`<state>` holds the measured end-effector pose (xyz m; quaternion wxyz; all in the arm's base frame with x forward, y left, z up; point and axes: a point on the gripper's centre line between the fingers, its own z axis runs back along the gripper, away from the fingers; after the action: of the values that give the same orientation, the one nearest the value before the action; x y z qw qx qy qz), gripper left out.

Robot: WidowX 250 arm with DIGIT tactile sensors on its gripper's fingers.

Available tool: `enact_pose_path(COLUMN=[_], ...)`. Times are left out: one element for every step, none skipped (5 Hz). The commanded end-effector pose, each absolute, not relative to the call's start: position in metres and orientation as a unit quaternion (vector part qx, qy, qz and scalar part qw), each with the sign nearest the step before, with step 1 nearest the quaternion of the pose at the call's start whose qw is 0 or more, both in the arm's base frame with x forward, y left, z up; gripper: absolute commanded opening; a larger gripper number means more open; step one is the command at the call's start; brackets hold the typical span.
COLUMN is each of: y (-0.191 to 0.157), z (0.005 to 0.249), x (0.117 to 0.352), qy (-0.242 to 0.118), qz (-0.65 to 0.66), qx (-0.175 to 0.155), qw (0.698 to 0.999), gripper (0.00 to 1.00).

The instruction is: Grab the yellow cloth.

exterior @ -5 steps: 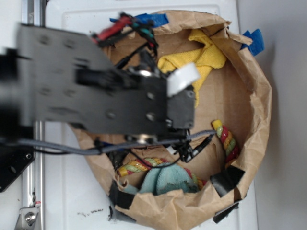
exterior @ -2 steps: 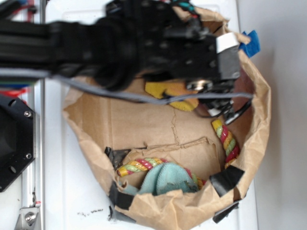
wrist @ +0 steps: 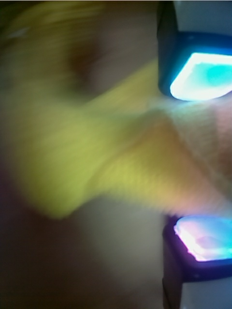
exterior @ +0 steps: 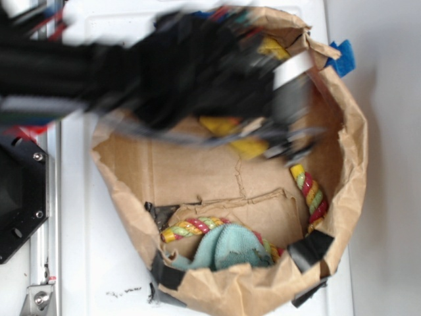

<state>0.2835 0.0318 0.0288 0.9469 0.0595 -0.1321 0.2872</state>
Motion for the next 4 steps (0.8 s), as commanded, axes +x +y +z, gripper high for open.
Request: enact_pose_path(y=[-0.002, 0.022, 0.033, 0.047], z=[0.023, 0.031, 0.032, 0.043], x=[0.184, 0.222, 0.239, 0.27], qy=[-0.133, -0.132, -0.124, -0.12], qz=[0.232, 0.243, 0.282, 0.307], qx=[0.053, 0.053, 0.058, 0.049], qw=[0.962, 0.96, 0.95, 0.943], gripper=[1.0, 1.0, 1.0, 1.0])
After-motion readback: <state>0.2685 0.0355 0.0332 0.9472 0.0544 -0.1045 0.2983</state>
